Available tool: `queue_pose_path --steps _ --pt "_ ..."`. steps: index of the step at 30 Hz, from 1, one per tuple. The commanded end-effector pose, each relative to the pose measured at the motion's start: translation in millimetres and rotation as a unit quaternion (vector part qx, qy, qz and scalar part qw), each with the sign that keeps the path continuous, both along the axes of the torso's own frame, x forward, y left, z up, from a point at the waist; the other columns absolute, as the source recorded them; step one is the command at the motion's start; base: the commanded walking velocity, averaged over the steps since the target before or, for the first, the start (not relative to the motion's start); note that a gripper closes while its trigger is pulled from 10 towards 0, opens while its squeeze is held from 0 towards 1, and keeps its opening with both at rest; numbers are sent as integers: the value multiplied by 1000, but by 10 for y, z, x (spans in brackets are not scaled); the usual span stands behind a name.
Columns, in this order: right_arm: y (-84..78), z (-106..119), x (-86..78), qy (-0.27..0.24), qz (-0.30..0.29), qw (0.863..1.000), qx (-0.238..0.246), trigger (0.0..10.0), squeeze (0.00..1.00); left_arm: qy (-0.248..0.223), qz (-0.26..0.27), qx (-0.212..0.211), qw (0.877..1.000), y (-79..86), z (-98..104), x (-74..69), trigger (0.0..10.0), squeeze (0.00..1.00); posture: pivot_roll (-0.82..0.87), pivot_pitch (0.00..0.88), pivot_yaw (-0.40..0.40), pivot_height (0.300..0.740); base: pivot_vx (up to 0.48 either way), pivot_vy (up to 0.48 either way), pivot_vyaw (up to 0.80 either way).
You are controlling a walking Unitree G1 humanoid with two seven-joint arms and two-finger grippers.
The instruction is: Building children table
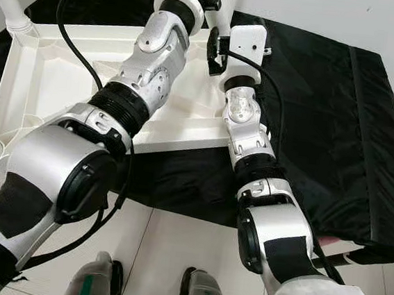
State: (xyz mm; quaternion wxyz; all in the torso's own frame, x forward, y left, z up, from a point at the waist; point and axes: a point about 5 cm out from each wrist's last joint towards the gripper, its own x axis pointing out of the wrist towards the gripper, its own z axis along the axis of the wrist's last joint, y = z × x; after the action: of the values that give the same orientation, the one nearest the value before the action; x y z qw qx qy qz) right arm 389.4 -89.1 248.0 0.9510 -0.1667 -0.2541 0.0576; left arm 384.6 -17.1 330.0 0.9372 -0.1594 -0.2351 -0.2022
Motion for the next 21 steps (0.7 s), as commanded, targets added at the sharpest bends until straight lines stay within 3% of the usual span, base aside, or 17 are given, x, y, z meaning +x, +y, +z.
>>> queue_pose_path --steps 1,13,21 --pt "-54 -3 3 0 -4 1000 4 10000 0 -46 -45 36 997 -57 72 -42 10000 0 12 76 -32 740 0 0 0" --pt "-211 -120 12 13 -39 999 3 10000 0 -57 -34 38 997 -60 61 -51 10000 0 16 74 -30 740 0 0 0" --pt "-365 -147 108 38 -83 996 -2 10000 0 -58 -50 29 997 -93 40 -66 10000 0 25 69 -34 740 0 0 0"
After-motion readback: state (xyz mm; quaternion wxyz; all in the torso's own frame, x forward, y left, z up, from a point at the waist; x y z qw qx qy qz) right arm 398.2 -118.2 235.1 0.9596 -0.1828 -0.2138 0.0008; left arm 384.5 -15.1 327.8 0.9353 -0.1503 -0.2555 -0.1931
